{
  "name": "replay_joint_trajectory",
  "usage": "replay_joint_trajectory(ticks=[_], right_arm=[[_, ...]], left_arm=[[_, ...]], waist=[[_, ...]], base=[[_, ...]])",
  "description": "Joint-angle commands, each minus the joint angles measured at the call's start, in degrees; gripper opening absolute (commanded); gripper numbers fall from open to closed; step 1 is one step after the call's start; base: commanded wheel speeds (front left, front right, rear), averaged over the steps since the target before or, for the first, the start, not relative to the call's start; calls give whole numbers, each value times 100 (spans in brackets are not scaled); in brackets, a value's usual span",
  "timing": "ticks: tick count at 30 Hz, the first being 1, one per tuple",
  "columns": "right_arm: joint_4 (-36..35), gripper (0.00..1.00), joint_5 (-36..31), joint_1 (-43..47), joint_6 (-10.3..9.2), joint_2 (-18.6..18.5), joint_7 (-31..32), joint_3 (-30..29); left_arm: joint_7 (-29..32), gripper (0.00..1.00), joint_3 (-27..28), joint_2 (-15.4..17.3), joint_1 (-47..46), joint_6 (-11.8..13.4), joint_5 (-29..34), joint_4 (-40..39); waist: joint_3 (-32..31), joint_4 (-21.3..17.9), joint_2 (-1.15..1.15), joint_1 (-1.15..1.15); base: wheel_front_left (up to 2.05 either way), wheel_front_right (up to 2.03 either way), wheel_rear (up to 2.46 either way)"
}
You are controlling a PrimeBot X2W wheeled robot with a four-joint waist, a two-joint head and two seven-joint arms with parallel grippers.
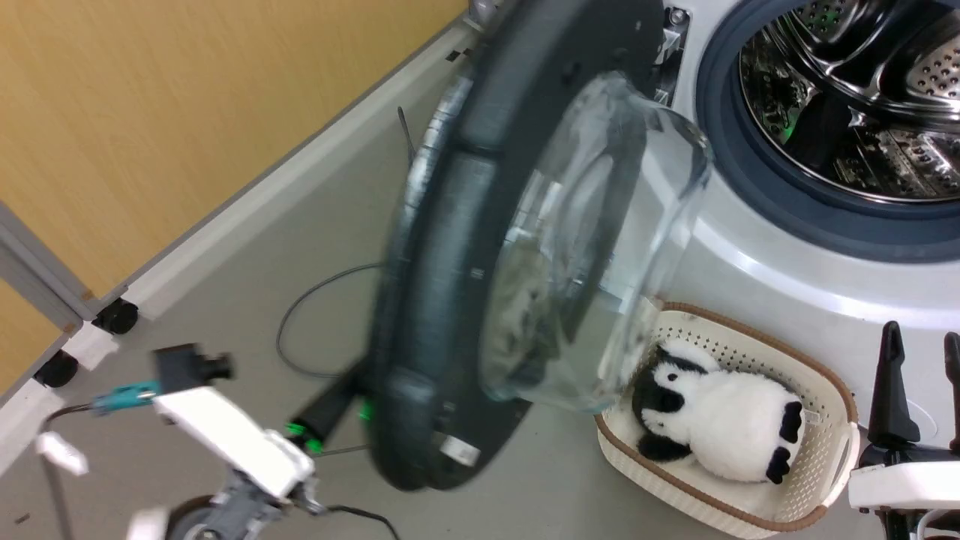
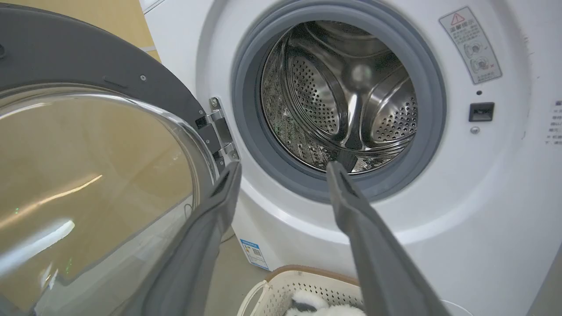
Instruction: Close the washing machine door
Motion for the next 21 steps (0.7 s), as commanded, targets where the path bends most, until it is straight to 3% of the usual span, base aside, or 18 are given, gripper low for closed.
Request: replay_joint_trajectory(ticks=[1, 5, 12, 21], right_arm=[[2, 100, 53, -76, 4, 11, -58, -27], [-19, 100, 114, -35, 5, 12, -105, 11], [-71, 100, 101, -54, 5, 12, -105, 85], [-130, 100, 116, -158, 5, 12, -105, 199]], left_arm=[[107, 0, -217, 18, 67, -52, -152, -79], [205, 0, -875, 126, 144, -77, -361, -326], [-141, 0, -1841, 204, 11, -77, -343, -471], [-861, 0, -2734, 177, -508, -77, -502, -28]], waist=[[-49, 18, 0, 0], [-104, -147, 0, 0], [-25, -952, 0, 0], [156, -2025, 0, 0]], base=[[0, 0, 0], [0, 0, 0], [0, 0, 0], [0, 0, 0]])
